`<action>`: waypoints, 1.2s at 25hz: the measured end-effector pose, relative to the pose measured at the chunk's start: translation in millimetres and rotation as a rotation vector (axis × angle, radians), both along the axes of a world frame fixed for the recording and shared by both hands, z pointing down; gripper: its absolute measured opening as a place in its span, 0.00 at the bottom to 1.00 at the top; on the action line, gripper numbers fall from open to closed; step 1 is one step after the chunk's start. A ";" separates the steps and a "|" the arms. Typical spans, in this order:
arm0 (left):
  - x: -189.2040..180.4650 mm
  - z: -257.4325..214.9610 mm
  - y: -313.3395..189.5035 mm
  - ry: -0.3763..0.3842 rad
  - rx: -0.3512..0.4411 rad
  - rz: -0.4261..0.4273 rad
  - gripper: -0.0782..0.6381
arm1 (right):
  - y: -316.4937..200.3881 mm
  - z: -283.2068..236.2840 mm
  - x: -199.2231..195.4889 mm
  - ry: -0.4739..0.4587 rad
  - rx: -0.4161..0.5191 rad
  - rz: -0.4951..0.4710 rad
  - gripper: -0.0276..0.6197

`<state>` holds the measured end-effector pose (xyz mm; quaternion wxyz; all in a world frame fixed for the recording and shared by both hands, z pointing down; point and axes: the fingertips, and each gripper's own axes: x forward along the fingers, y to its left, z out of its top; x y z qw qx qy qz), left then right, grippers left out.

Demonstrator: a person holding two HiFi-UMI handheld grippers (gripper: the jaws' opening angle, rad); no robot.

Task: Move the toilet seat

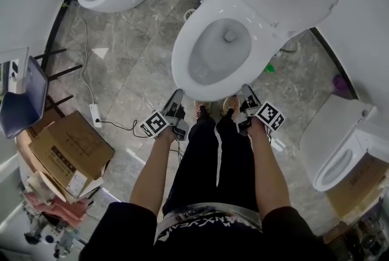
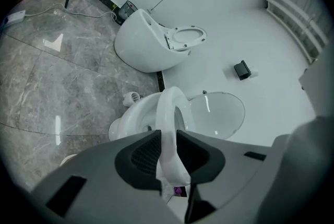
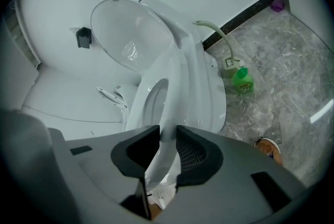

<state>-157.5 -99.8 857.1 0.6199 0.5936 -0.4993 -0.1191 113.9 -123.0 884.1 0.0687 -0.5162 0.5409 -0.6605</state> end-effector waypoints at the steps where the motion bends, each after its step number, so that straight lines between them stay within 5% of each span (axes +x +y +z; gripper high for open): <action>1: -0.1 -3.0 -0.3 0.004 0.005 0.006 0.25 | -0.3 -1.9 0.1 -0.005 -0.001 0.006 0.19; 18: -1.0 -3.8 -4.9 0.015 -0.009 0.096 0.27 | -1.8 -9.9 2.1 -0.028 -0.030 0.044 0.15; 27: 3.7 -17.1 -7.5 0.121 -0.019 0.079 0.27 | -4.4 -18.1 4.6 -0.056 -0.022 0.072 0.14; 30: 1.2 -24.4 -7.4 0.100 -0.008 0.111 0.28 | -5.0 -26.5 5.7 -0.080 -0.021 0.093 0.14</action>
